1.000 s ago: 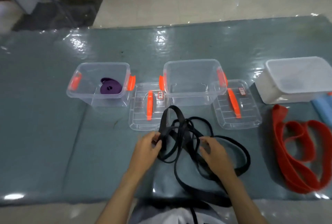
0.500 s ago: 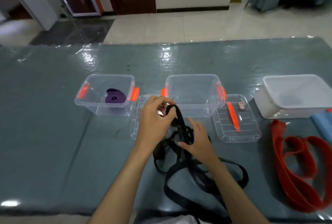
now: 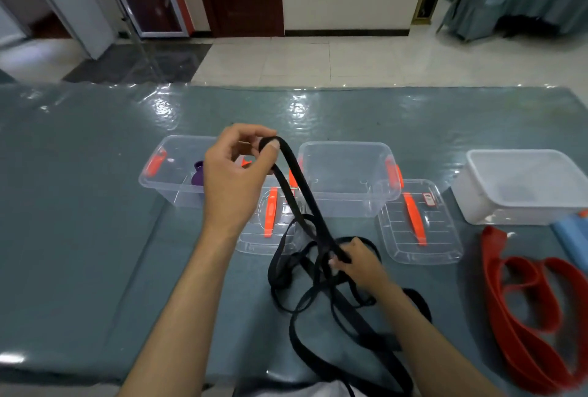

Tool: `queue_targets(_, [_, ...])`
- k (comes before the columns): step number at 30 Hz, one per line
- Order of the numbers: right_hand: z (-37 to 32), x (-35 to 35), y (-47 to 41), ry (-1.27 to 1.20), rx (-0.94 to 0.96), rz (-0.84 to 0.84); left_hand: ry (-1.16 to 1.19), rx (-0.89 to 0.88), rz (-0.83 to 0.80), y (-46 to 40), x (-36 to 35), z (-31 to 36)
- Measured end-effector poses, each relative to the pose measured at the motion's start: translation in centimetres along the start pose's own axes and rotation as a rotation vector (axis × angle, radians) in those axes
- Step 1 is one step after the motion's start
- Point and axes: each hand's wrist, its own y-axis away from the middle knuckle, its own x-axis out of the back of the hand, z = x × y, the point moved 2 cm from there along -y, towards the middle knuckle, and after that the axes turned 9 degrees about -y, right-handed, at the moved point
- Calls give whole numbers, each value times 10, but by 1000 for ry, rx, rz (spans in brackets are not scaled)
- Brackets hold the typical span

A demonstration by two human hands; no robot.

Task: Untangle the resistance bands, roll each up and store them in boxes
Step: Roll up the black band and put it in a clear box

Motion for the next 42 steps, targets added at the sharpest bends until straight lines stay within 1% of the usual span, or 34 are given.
queue_targets(3, [2, 19, 1, -56, -90, 168, -6, 34, -19, 2, 3, -9])
queue_targets(5, [0, 36, 2, -68, -111, 255, -27, 64, -45, 5, 1, -15])
queue_targets(8, [-11, 70, 3, -107, -58, 357, -48, 102, -75, 12, -4, -23])
queue_targets(11, [-32, 104, 6, -172, 28, 393, -77, 129, -99, 21, -9, -27])
queue_targets(14, [-63, 130, 16, -366, 121, 467, -87, 130, -116, 29, -17, -29])
queue_targets(16, [-82, 142, 22, -507, 165, 489, -74, 135, -118, 32, -23, -30])
queue_targets(18, [-98, 148, 26, -587, 205, 468, -65, 143, -127, 34, -29, -31])
queue_targets(19, [-103, 149, 27, -590, 216, 454, -72, 142, -138, 35, -31, -32])
queue_targets(23, [-104, 140, 30, -479, 214, 357, -155, 133, -205, 38, -37, -39])
queue_targets(30, [-63, 101, 47, -93, -17, -43, -190, 118, -157, 39, -33, -42])
queue_targets(33, [-57, 86, 52, -91, -40, -206, -168, 73, -142, 37, -32, -36])
queue_targets(35, [-59, 83, 55, -120, -40, -283, -165, 31, -139, 35, -31, -32])
queue_targets(36, [-62, 84, 57, -106, -17, -278, -172, 7, -148, 34, -32, -31])
queue_targets(38, [-76, 90, 58, -128, 81, -145, -173, -29, -176, 34, -35, -29])
queue_targets(39, [-86, 94, 59, -228, 144, -50, -163, -37, -183, 35, -37, -29])
queue_targets(40, [-98, 98, 60, -386, 207, 36, -144, -37, -187, 35, -40, -29])
queue_targets(42, [-122, 105, 64, -678, 312, 105, -67, -10, -213, 37, -48, -29])
